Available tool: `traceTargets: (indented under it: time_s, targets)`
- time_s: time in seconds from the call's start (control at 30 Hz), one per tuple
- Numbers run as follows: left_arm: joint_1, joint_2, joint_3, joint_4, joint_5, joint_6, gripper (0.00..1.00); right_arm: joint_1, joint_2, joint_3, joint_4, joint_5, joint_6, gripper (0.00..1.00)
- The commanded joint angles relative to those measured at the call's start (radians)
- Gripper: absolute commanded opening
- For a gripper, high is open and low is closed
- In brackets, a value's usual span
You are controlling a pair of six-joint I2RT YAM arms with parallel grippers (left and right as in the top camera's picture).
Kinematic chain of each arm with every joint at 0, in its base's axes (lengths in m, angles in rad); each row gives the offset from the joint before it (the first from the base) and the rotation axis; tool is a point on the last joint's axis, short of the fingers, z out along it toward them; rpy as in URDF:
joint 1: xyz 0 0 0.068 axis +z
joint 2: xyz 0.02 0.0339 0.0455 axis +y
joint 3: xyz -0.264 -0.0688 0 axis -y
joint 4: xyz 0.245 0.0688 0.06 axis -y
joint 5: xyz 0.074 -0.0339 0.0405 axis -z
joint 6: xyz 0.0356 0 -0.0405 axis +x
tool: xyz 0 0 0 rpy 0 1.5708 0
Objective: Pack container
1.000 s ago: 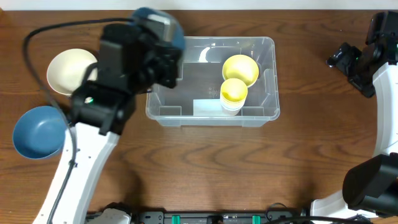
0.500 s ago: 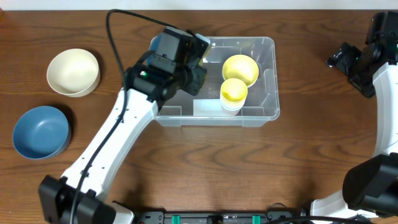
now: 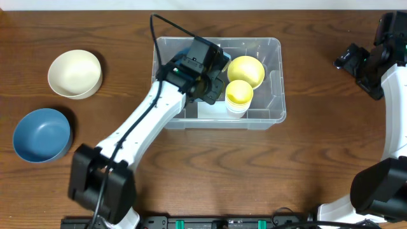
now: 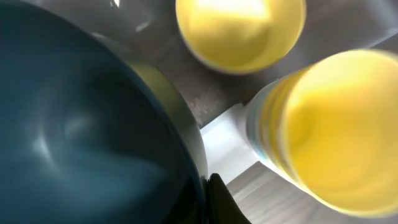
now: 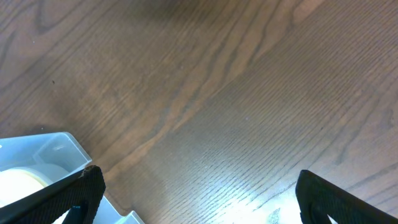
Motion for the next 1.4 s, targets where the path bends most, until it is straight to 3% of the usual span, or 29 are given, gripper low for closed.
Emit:
traceTargets:
  time_s: [0.0, 0.67, 1.0, 1.23, 1.37]
  targets:
    - [0.003, 0.034, 0.019, 0.011, -0.021, 0.024, 0.06, -0.003, 0.005, 0.001, 0.000, 0.007, 0.015, 0.99]
    - [0.003, 0.088, 0.019, 0.064, -0.023, 0.024, 0.12, -0.003, 0.005, 0.001, 0.000, 0.007, 0.015, 0.99]
    - [0.003, 0.084, 0.020, 0.088, -0.030, 0.024, 0.47, -0.003, 0.005, 0.001, 0.000, 0.007, 0.015, 0.99]
    - [0.023, 0.034, 0.070, 0.097, -0.122, -0.046, 0.58, -0.003, 0.005, 0.001, 0.000, 0.007, 0.015, 0.99]
    - [0.085, -0.031, 0.081, 0.085, -0.129, -0.140, 0.58, -0.003, 0.005, 0.001, 0.000, 0.007, 0.015, 0.99]
